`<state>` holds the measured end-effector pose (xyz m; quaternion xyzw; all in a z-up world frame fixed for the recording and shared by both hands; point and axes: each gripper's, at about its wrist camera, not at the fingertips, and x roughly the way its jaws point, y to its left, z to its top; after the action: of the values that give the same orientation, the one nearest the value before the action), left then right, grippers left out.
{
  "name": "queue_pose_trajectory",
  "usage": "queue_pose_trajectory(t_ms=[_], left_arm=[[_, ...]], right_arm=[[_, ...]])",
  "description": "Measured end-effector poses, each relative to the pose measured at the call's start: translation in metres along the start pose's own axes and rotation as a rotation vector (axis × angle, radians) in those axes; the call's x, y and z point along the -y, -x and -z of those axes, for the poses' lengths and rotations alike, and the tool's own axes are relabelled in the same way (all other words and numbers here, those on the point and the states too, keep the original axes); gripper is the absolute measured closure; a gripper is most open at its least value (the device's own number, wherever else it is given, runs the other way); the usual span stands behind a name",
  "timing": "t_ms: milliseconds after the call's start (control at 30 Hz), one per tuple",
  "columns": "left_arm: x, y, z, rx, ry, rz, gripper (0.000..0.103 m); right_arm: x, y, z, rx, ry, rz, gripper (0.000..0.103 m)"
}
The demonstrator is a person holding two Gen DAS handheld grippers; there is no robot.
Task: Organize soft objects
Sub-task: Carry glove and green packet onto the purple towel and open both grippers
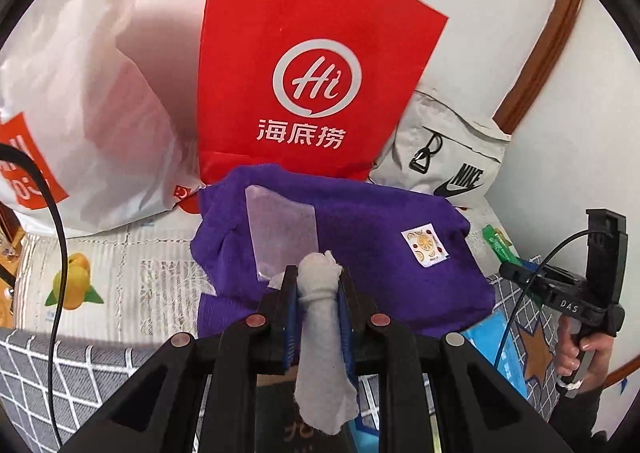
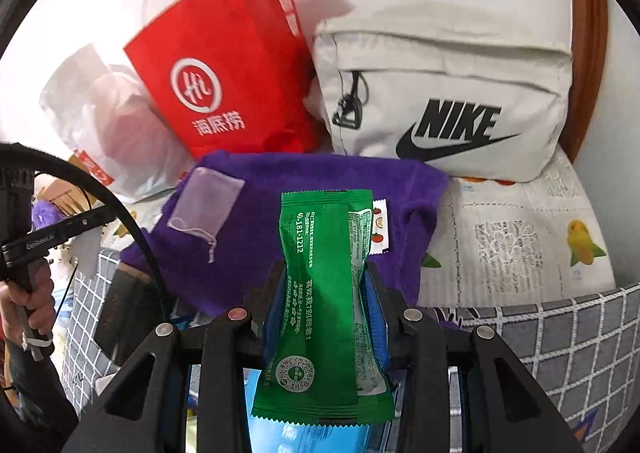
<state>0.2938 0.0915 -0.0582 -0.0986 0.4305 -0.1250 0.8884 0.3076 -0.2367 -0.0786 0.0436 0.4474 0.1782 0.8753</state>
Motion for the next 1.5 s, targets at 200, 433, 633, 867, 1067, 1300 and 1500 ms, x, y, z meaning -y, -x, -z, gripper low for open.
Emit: queue_pose_trajectory(t_ms=[200,433,633,867,1067,1300,1500], left_arm=[[-0.006,-0.018,-0.007,-0.019,0.006,0.005,0.086],[-0.012,-0.043,-0.018,-0.051,0.024,-0.013,0.086],[-0.014,-0.065,-0.027,-0.095,0.039,0.003,0.086],[-0.013,-0.091,-0.025,-0.174,0.009,-0.043,0.086],[-0.012,-0.109,-0.022,-0.226,-0.012,-0.056,0.086],[-0.012,-0.119,-0.021,-0.259,-0.03,-0.084,0.085],[-0.011,-0.12,-0.025,-0.261,-0.028,-0.107,0.052]], right_arm=[[0.004,-0.025,-0.004,-0.038,0.01,0.013,0.066],[-0.003,-0.047,-0.007,-0.082,0.069,0.033,0.066],[-0.001,-0.067,-0.011,-0.132,0.083,0.015,0.066],[-0.002,-0.085,-0.012,-0.18,0.104,-0.029,0.066],[-0.003,-0.101,-0.013,-0.247,0.119,-0.052,0.066],[-0.001,-0.118,-0.011,-0.29,0.122,-0.045,0.061],[0.002,-0.121,-0.013,-0.316,0.138,-0.054,0.049]])
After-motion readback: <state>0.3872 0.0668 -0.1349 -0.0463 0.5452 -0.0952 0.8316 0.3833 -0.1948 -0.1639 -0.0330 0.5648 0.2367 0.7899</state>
